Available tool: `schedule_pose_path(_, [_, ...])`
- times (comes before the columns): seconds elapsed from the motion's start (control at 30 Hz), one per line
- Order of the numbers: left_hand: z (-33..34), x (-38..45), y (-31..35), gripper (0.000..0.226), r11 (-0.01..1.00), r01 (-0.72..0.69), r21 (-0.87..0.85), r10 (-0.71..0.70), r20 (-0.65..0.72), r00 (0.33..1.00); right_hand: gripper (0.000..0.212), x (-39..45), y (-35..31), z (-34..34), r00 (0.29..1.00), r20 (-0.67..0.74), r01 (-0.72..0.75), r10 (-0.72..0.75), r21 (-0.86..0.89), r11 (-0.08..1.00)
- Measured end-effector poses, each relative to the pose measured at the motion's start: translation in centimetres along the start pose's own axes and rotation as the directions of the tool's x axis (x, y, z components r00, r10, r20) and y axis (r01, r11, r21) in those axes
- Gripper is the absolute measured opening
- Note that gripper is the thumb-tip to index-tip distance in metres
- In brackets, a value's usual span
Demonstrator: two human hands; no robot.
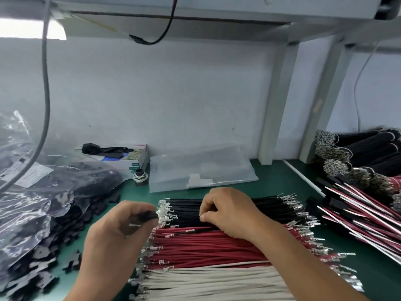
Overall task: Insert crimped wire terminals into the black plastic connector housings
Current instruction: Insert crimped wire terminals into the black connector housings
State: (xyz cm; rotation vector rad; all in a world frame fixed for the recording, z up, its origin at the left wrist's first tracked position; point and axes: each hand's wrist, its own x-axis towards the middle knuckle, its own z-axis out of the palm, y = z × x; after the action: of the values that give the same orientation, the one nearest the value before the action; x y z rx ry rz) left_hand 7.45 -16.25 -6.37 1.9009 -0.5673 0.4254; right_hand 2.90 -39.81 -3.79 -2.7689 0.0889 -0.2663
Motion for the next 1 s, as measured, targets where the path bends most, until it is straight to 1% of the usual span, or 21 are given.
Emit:
schedule_pose_path(0.03, [0.1,-0.1,0.1,0.053,1.000,0.008,-0.021,-0.008,-0.019,1.000,0.008,0.1,0.0,-0.1,1.000,-0.015,-0.002,0.002,-0.011,1.000])
schedule_pose_path(0.1, [0.3,-0.2,0.1,0.050,0.996,0.027,-0.079,-0.030,-0.041,0.999,0.007,0.2,0.1,-0.8,0.995,-0.097,-0.003,0.004,0.015,1.000])
schedule_pose_path(0.17, [0.5,-0.3,0.3,0.046,0.987,0.053,-0.148,-0.059,-0.033,0.998,0.016,0.2,0.0,-2.2,0.978,-0.207,0.046,-0.037,0.041,0.998])
schedule_pose_path(0.2, [0.5,-0.3,0.3,0.042,0.975,0.086,-0.204,-0.088,-0.004,0.996,0.019,0.1,-0.3,-3.0,0.960,-0.270,0.086,-0.078,0.017,0.996])
schedule_pose_path(0.27, [0.4,-0.2,0.6,0.034,0.922,0.159,-0.353,-0.145,0.068,0.987,0.019,-0.6,-1.4,-4.7,0.887,-0.424,0.166,-0.185,-0.081,0.983])
schedule_pose_path(0.3, [0.4,-0.2,0.8,0.030,0.880,0.196,-0.432,-0.167,0.104,0.980,0.015,-1.4,-1.9,-5.2,0.844,-0.480,0.195,-0.239,-0.142,0.971])
schedule_pose_path(0.33, [0.4,-0.2,0.9,0.028,0.837,0.226,-0.499,-0.183,0.134,0.974,0.012,-2.2,-2.5,-5.4,0.818,-0.499,0.222,-0.287,-0.188,0.957])
schedule_pose_path(0.37, [0.4,-0.2,1.2,0.027,0.800,0.251,-0.545,-0.193,0.162,0.968,0.013,-3.1,-2.9,-5.1,0.813,-0.485,0.249,-0.323,-0.211,0.945])
schedule_pose_path(0.4, [0.4,-0.3,1.4,0.028,0.773,0.268,-0.575,-0.197,0.184,0.963,0.016,-3.9,-3.3,-4.5,0.823,-0.451,0.280,-0.345,-0.207,0.937])
schedule_pose_path(0.5, [0.2,-0.4,1.8,0.033,0.717,0.311,-0.623,-0.226,0.215,0.950,0.020,-5.6,-3.6,-2.3,0.845,-0.395,0.334,-0.360,-0.136,0.933])
schedule_pose_path(0.63, [0.0,-0.3,1.6,0.032,0.703,0.342,-0.624,-0.227,0.259,0.939,0.004,-5.8,-2.6,-1.6,0.883,-0.368,0.321,-0.293,0.017,0.947])
schedule_pose_path(0.7, [0.1,-0.6,1.6,0.031,0.710,0.357,-0.607,-0.227,0.282,0.932,0.010,-5.9,-2.2,-1.4,0.898,-0.348,0.312,-0.271,0.068,0.948])
schedule_pose_path(0.77, [0.3,-0.8,1.5,0.032,0.713,0.375,-0.593,-0.229,0.308,0.923,0.014,-6.0,-1.9,-1.1,0.907,-0.334,0.295,-0.255,0.074,0.953])
schedule_pose_path(0.9, [0.1,-1.0,1.5,0.034,0.702,0.410,-0.583,-0.255,0.332,0.908,0.009,-6.0,-1.5,-1.4,0.918,-0.345,0.252,-0.195,0.129,0.959])
schedule_pose_path(1.0, [0.1,-1.1,1.7,0.034,0.689,0.434,-0.581,-0.255,0.367,0.895,0.006,-6.0,-1.5,-1.3,0.923,-0.330,0.260,-0.199,0.153,0.953])
